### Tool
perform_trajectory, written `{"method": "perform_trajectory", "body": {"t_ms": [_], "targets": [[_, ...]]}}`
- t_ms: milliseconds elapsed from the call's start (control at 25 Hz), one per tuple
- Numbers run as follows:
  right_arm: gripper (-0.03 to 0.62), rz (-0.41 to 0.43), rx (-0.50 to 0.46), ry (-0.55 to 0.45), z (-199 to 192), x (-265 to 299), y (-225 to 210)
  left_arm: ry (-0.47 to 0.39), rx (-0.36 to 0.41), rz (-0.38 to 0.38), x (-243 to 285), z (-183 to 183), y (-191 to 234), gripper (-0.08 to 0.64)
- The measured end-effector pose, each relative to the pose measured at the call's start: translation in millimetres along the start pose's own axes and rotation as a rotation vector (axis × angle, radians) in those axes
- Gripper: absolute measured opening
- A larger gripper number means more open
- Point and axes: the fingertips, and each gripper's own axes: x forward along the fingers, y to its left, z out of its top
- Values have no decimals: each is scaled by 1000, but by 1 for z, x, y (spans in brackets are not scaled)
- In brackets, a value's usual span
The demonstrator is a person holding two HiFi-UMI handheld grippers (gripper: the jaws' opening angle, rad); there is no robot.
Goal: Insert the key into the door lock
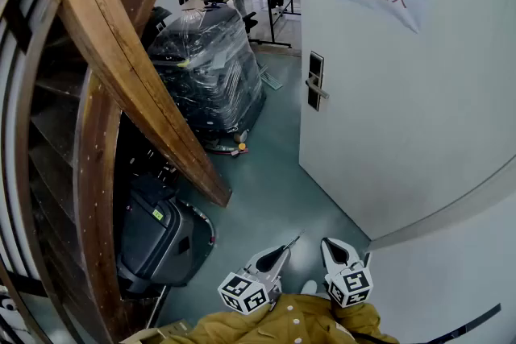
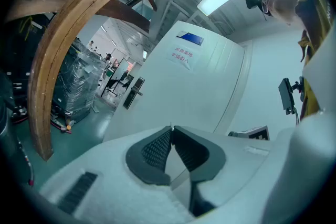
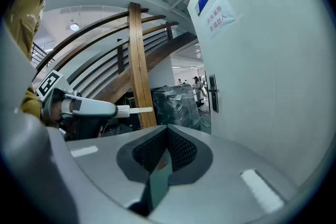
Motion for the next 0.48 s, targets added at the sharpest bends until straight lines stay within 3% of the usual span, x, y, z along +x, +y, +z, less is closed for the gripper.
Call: {"method": "perform_trajectory", "body": {"t_ms": [480], "targets": [[5, 7, 15, -20, 2, -8, -6, -5, -11, -7, 6, -3, -7, 21]]}}
